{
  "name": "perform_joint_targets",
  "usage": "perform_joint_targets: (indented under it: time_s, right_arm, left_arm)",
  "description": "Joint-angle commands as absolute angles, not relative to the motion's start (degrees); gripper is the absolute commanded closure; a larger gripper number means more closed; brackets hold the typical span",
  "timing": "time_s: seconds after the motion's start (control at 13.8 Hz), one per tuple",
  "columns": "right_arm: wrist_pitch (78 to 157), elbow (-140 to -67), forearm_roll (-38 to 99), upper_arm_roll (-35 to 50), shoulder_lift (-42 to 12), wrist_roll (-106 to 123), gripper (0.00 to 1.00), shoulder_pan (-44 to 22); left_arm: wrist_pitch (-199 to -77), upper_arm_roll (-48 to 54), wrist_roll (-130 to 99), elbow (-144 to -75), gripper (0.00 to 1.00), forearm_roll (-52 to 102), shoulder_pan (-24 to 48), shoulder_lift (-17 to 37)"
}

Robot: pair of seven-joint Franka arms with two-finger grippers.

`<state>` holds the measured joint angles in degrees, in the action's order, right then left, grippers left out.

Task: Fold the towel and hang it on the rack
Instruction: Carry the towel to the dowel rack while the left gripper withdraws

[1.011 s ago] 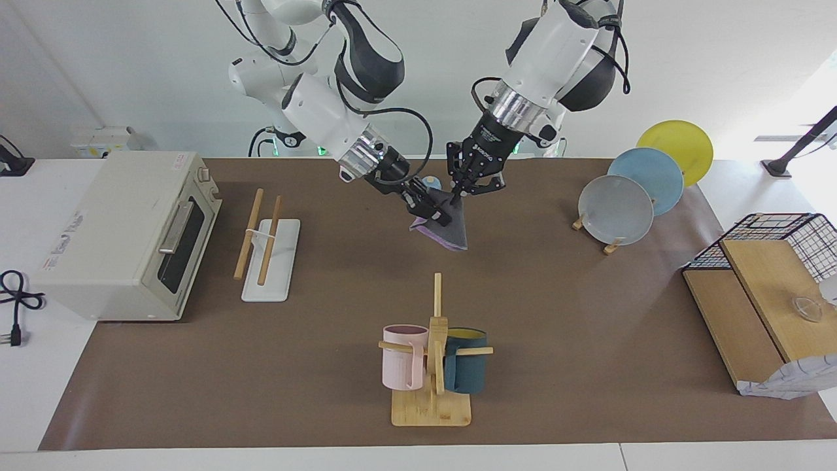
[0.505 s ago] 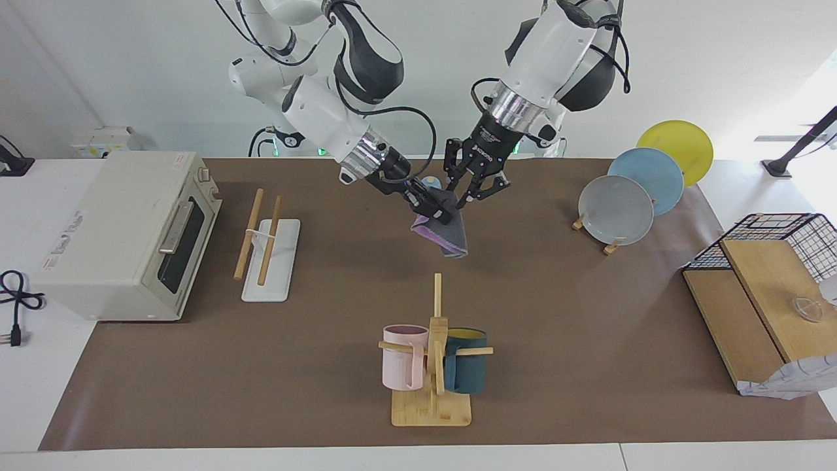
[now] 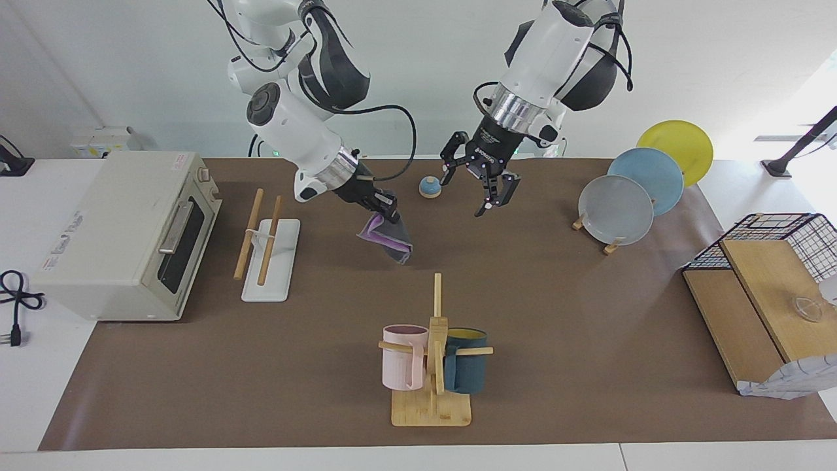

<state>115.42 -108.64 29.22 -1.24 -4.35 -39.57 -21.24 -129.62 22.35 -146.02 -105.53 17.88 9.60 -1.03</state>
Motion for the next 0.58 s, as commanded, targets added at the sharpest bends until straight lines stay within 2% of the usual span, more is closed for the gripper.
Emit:
perform_joint_targets:
  time_s: [0.0,0.29,0.51]
  right_arm:
    - [109.88,-109.68,20.60,-0.79,-2.38,-35.35,1.00,-18.91]
    - [107.32,-114.24,13.47,-0.79,-0.09,-22.44,1.00,-11.70]
    - [106.62,-114.88,1.99,-0.70,0.35,-18.03,1.00,-9.67]
  left_arm:
    - [-129.20,22.06,-136.70,-108.19,0.00,17.49,6.25,-3.43]
    - [-125.52,21.89,-116.87,-108.19,0.00,17.49,1.15,-3.43]
    - [-123.31,21.88,-101.13,-108.11,0.00,17.49,-3.32,-3.60]
